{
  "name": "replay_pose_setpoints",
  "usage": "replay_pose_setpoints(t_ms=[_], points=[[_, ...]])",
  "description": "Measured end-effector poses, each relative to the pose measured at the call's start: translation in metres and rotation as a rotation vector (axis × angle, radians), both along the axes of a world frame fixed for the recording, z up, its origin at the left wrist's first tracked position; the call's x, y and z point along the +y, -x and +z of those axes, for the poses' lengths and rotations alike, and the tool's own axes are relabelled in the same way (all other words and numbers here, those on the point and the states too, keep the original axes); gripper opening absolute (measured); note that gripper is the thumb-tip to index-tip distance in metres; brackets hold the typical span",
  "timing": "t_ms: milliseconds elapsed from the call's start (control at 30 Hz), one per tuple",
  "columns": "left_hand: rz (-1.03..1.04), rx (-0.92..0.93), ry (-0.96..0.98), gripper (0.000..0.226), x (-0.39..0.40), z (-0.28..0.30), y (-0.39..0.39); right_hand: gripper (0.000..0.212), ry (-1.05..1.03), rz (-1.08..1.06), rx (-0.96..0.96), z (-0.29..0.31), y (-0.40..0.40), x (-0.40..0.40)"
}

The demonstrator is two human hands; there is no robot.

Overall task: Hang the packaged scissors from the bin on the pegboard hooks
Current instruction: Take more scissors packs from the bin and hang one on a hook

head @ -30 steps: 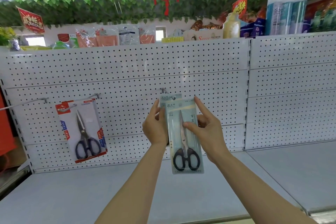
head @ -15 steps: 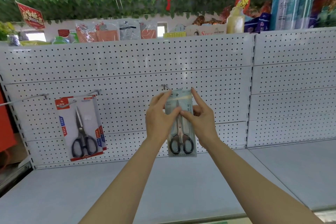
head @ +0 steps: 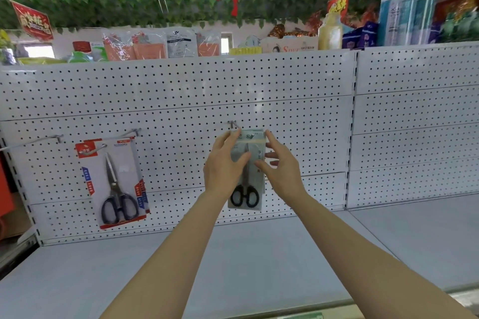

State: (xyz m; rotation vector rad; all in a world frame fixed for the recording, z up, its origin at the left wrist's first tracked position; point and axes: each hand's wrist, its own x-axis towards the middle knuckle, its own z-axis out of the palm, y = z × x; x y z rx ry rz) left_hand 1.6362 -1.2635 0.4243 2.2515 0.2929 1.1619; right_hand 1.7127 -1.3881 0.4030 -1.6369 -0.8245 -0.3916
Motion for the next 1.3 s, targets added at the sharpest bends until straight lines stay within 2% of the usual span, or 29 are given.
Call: replay_pose_setpoints(t_ms=[133, 300, 433, 633, 833, 1300], points=[[0.014, 0.061, -0.080, 0.066, 0.001, 0.004, 0.012, 0.075, 0.162, -0.171, -0.158, 0.002, 0.004, -0.014], [0.039, 0.107, -0.237, 0.074, -0.009, 0.002, 0.034, 0.073, 0.269, -0.395, -0.416, 0.003, 0.026, -0.044], [0.030, 0.004, -0.429, 0.072, -0.034, -0.007, 0.052, 0.072, 0.356, -0.516, -0.565, -0.008, 0.046, -0.078], [-0.085, -0.117, -0.653, 0.062, -0.096, -0.039, 0.055, 0.069, 0.523, -0.652, -0.648, -0.033, 0.072, -0.158], [-0.276, -0.040, -0.741, 0.062, -0.178, -0.088, 0.037, 0.067, 0.670, -0.739, -0.608, -0.074, 0.086, -0.249], [-0.761, 0.254, -0.808, 0.064, -0.413, -0.256, 0.032, 0.064, 0.949, -0.863, -0.252, -0.234, 0.135, -0.485]])
